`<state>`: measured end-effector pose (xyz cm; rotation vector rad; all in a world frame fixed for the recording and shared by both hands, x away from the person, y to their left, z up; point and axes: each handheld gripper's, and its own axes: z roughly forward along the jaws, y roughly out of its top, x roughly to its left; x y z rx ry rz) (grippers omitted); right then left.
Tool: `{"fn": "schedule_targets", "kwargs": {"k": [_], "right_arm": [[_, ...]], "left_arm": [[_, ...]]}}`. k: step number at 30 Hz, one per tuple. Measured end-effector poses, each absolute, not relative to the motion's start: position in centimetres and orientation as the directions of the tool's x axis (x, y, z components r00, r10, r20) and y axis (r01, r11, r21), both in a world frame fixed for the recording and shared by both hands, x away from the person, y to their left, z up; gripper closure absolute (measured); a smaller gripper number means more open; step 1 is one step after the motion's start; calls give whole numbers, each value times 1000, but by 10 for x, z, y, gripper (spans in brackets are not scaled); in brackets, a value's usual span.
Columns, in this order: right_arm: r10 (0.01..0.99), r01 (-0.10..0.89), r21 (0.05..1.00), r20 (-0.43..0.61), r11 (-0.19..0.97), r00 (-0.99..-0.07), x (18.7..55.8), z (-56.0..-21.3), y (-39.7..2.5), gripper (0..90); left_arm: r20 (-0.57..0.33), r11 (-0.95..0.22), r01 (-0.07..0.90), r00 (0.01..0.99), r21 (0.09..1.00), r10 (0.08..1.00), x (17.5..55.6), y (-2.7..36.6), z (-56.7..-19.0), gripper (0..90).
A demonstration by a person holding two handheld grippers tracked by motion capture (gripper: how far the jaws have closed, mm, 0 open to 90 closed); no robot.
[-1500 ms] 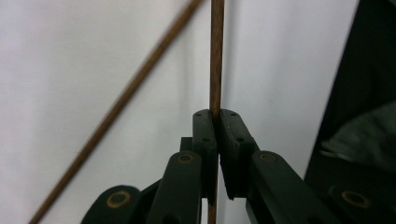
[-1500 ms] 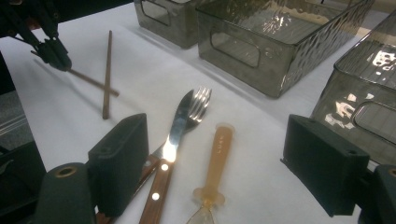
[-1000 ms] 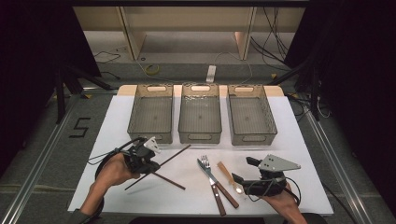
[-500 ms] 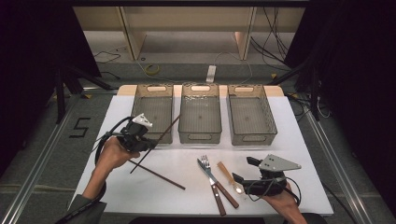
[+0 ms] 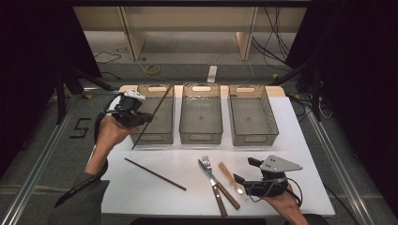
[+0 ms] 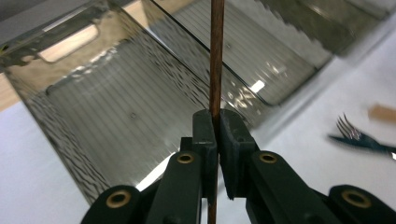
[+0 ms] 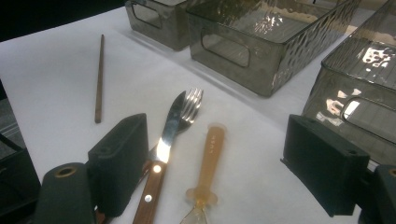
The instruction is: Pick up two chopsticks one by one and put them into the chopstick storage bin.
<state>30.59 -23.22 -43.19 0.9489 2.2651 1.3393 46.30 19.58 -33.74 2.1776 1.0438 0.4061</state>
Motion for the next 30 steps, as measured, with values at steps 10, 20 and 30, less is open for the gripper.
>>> {"fn": "schedule_targets", "kwargs": {"k": [10,20,30], "right_arm": [[695,373,867,44,330,-718,306,-432,-233,229],[695,377,867,51,325,-717,307,-433,-233,229],[688,376,864,48,335,-724,306,-433,-232,229]], "left_arm": [[-27,-410,584,596,700,803,491,206,-330,847],[-15,-376,587,552,717,834,514,208,-323,847],[-19,-345,609,509,714,861,524,209,-345,847]]}}
